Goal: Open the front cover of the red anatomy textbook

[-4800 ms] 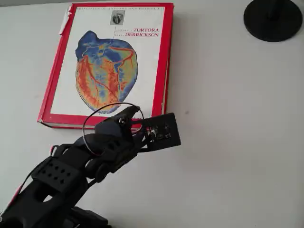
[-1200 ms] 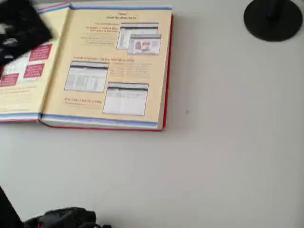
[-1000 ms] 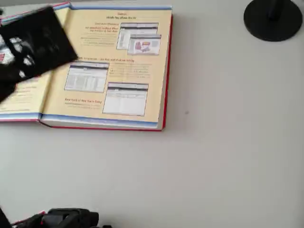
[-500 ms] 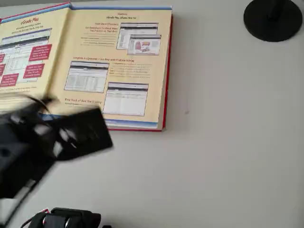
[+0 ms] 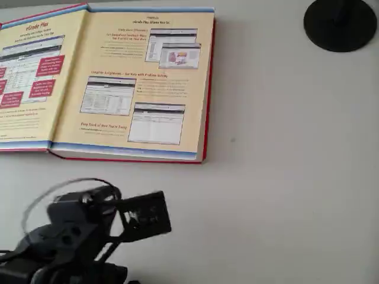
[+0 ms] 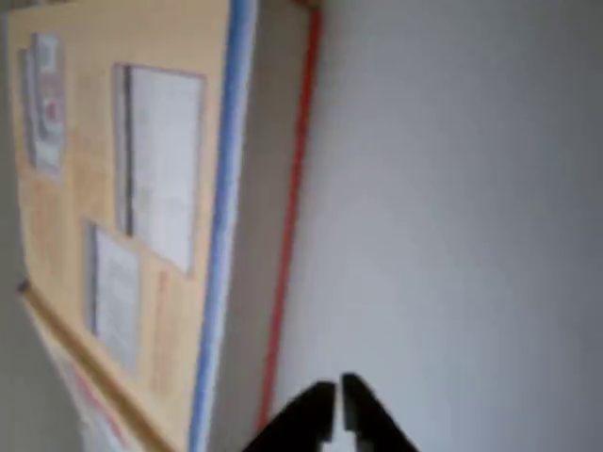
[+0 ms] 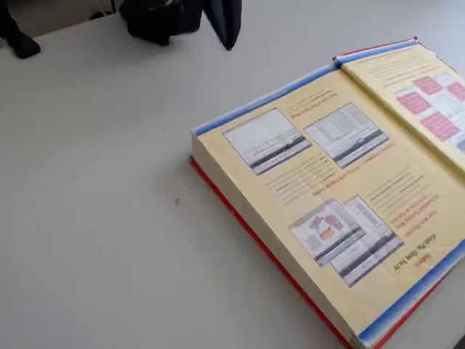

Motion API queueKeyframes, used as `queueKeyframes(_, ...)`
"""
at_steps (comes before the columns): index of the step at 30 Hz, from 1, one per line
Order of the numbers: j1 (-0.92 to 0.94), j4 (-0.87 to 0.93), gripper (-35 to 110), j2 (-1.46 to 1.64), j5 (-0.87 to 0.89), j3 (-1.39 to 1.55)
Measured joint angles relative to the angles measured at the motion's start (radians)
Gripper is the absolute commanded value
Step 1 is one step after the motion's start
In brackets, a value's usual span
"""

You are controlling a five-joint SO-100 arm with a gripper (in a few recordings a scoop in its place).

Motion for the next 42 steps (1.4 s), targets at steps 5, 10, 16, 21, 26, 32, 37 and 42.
queueKeyframes(5, 0.002, -0.017, 0, 0.023, -0.003, 0.094)
queueKeyframes(10, -0.002, -0.025, 0, 0.025, -0.002, 0.110)
queueKeyframes(16, -0.002, -0.034, 0, 0.025, -0.002, 0.133)
queueKeyframes(21, -0.002, -0.034, 0, 0.025, -0.002, 0.133)
queueKeyframes(26, -0.002, -0.034, 1, 0.025, -0.002, 0.133)
queueKeyframes(32, -0.002, -0.034, 0, 0.025, -0.002, 0.133)
queueKeyframes(37, -0.002, -0.034, 0, 0.025, -0.002, 0.133)
queueKeyframes(42, -0.002, -0.034, 0, 0.025, -0.002, 0.133)
